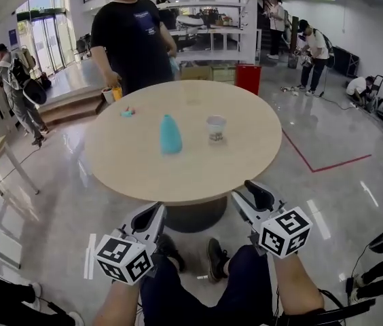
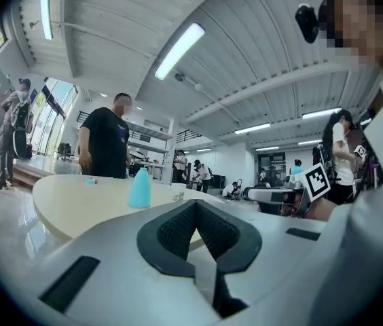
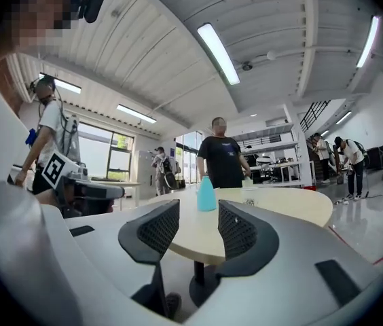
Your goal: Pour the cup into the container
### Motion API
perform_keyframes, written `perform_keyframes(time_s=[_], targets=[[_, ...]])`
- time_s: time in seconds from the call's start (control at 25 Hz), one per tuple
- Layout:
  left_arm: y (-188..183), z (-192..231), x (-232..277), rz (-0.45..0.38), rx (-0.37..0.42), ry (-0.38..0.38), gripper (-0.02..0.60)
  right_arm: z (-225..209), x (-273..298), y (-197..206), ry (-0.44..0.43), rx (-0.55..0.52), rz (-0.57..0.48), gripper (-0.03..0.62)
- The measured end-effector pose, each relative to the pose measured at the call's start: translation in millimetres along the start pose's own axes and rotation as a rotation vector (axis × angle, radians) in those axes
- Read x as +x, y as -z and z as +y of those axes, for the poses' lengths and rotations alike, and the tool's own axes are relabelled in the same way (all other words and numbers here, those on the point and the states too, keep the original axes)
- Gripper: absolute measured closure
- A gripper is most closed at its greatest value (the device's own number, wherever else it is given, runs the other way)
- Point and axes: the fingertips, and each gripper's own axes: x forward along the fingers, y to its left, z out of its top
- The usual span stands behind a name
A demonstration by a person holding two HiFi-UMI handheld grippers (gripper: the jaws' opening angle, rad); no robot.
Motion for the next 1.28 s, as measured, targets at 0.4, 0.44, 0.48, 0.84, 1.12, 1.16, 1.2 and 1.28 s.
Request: perform_keyframes(time_s=[0.4, 0.44, 0.48, 0.84, 1.12, 1.16, 1.2, 1.28], targets=[[-15.3, 120.8, 87.6, 0.03, -0.01, 0.012, 0.58, -73.2, 125.2, 6.3, 0.122, 0.015, 0.048, 0.365], [-16.6, 128.0, 92.6, 0.035, -0.01, 0.015, 0.581, -78.7, 132.0, 7.4, 0.135, 0.017, 0.055, 0.358], [-17.1, 134.9, 97.8, 0.041, -0.011, 0.019, 0.581, -85.1, 138.6, 8.9, 0.148, 0.019, 0.063, 0.353], [-8.9, 188.8, 155.8, 0.078, -0.024, 0.0, 0.581, -150.3, 190.5, 27.0, 0.196, 0.038, 0.124, 0.286], [-9.2, 200.0, 175.8, 0.104, 0.006, -0.032, 0.581, -164.3, 211.2, 36.0, 0.147, 0.064, 0.188, 0.247], [-10.1, 202.3, 177.3, 0.104, 0.011, -0.04, 0.581, -165.4, 213.6, 36.9, 0.142, 0.073, 0.193, 0.246], [-10.5, 205.1, 178.9, 0.103, 0.012, -0.046, 0.581, -166.2, 216.8, 38.3, 0.135, 0.081, 0.2, 0.244], [-8.7, 213.0, 181.9, 0.107, -0.008, -0.052, 0.581, -167.4, 226.0, 43.9, 0.124, 0.09, 0.225, 0.244]])
